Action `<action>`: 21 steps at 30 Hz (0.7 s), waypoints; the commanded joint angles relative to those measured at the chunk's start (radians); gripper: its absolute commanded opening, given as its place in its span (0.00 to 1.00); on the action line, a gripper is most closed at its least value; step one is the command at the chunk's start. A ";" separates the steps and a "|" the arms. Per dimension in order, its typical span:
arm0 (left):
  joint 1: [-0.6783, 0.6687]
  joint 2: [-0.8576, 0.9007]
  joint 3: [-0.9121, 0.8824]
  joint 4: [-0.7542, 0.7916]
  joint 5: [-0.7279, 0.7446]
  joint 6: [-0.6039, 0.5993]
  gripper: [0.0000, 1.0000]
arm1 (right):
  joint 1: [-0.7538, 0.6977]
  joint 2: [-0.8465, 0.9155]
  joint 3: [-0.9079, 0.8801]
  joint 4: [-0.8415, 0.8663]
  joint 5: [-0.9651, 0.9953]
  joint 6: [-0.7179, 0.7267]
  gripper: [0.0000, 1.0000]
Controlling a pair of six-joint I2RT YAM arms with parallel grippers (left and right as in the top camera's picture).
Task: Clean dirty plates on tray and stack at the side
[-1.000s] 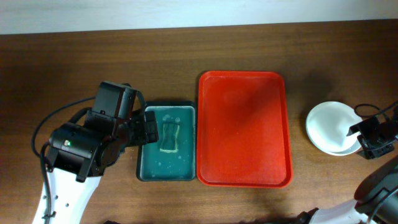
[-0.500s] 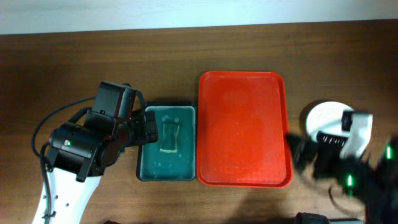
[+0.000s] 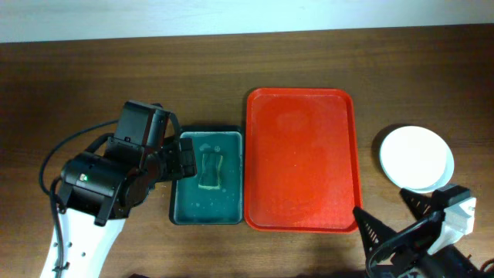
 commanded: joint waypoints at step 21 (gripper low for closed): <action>0.006 -0.011 0.002 0.002 -0.007 0.016 0.99 | 0.134 -0.490 -1.162 0.908 0.129 -0.249 0.98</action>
